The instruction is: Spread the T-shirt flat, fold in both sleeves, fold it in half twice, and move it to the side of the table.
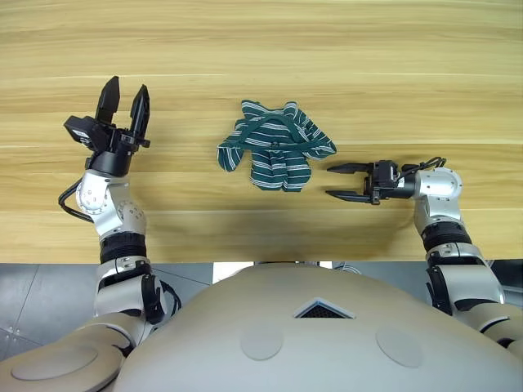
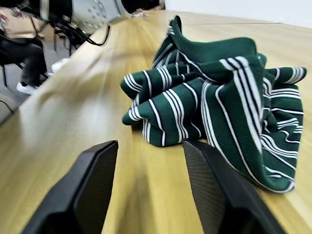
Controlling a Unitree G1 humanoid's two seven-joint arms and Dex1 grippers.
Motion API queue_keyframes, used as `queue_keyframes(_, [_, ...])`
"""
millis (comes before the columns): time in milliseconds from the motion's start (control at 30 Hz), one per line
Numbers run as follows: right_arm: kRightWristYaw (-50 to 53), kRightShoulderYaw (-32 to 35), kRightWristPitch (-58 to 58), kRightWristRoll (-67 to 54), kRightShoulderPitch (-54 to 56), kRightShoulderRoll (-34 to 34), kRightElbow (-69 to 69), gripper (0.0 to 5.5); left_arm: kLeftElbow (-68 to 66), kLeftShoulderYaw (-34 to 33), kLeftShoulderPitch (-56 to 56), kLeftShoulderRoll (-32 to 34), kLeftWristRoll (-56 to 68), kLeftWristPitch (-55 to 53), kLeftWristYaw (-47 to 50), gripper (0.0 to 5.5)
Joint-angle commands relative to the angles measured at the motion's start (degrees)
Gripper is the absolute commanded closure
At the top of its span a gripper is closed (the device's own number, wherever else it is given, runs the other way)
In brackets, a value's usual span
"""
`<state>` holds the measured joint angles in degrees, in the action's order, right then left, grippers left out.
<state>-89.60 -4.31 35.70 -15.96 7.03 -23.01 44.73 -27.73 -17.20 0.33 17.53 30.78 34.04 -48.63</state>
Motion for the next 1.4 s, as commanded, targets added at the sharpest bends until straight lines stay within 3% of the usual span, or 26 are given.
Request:
queue_keyframes(33, [1.81, -0.10, 1.89, 0.75, 2.69, 1.13, 1.50, 3.02, 1.34, 0.07, 0.70, 0.06, -1.20, -0.16, -0.15, 2.93])
queue_keyframes(200, [-2.71, -1.42, -6.83, -9.07, 1.38, -3.63, -4.74, 3.02, 2.42, 0.34, 1.17, -0.18, -1.41, -0.52, 0.27, 2.93])
queue_keyframes(433, [-2.87, -2.06, -10.98, -15.03, 1.52, -9.30, -8.90, 1.73, 3.38, 0.44, 1.63, -0.48, -1.53, -0.93, 0.41, 2.93])
queue_keyframes(733, [7.56, -2.67, 3.77, 0.35, 7.51, -1.04, 2.96, 1.58, 6.69, 1.67, 2.40, -1.40, -0.63, -1.51, -1.48, 2.93])
queue_keyframes(1033, [14.82, -3.71, 10.26, 8.42, 10.05, 1.00, 9.86, 1.58, 9.37, 3.33, 4.20, -2.61, -1.53, -1.08, -2.67, 2.93])
queue_keyframes(1400, [17.10, -3.51, 12.01, 9.18, 10.21, 0.35, 9.52, 3.52, 10.73, 3.84, 4.98, -2.64, -1.21, -1.49, -2.70, 2.93])
